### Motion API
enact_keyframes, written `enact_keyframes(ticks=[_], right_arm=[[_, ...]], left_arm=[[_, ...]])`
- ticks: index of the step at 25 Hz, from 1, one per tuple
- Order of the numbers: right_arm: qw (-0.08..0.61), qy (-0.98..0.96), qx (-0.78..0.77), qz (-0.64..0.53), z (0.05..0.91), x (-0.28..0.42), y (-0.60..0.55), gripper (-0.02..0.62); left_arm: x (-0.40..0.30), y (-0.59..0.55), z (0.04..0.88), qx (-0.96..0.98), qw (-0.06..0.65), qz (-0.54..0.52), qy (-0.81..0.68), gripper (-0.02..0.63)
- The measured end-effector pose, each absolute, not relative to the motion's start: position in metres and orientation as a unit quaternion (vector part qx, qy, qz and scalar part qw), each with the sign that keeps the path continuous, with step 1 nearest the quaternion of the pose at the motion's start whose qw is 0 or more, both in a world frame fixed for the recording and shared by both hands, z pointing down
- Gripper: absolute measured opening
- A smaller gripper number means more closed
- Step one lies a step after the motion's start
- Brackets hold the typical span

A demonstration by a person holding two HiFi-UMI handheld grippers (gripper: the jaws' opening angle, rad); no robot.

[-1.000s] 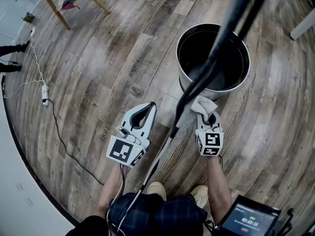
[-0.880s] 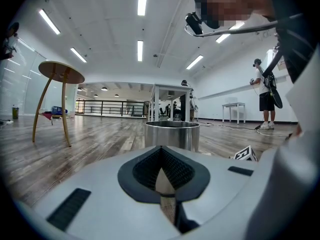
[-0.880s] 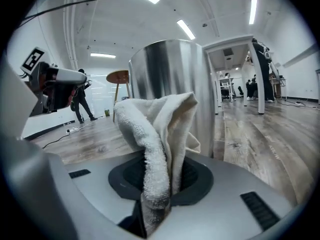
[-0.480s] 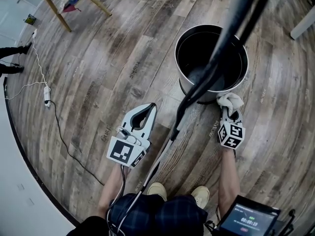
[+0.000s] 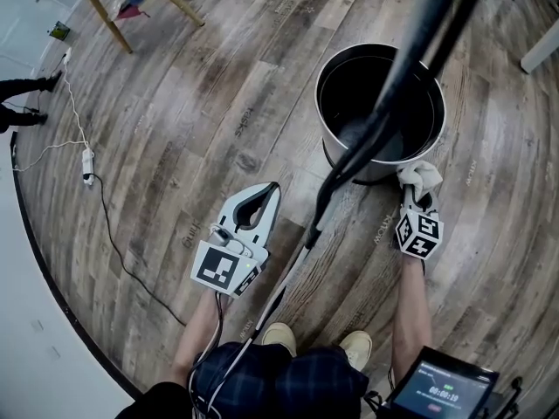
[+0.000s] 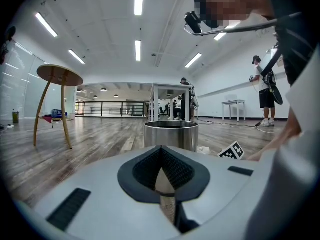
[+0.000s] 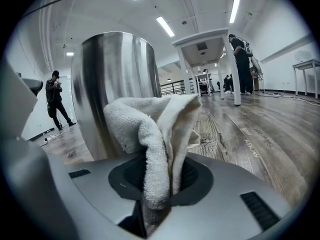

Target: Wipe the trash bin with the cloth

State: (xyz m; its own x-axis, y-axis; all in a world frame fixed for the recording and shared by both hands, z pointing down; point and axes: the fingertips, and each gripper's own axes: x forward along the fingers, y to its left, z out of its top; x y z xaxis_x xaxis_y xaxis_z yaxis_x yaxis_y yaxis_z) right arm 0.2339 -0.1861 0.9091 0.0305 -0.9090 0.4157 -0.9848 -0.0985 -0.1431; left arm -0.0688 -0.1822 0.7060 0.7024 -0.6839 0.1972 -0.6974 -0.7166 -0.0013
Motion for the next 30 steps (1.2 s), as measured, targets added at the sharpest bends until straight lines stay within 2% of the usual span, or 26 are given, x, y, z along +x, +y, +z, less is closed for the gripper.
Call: enact_keyframes(ticks=[18, 25, 30], right_arm=[[0.074, -0.700, 0.690, 0.171, 0.870, 0.202, -0.124, 0.089], [0.035, -0.760, 0.635, 0.135, 0.801, 0.144, -0.108, 0.090], [0.034, -0.801, 0.586, 0.117, 0.772, 0.095, -0.103, 0.090]], left_arm=[[-0.073, -0.182, 0.711, 0.919, 0.045, 0.091, -0.382, -0.003], [-0.071, -0.176, 0.708, 0.919, 0.048, 0.085, -0.381, -0.003], [-0.065, -0.170, 0.707, 0.923, 0.050, 0.081, -0.374, -0.003]])
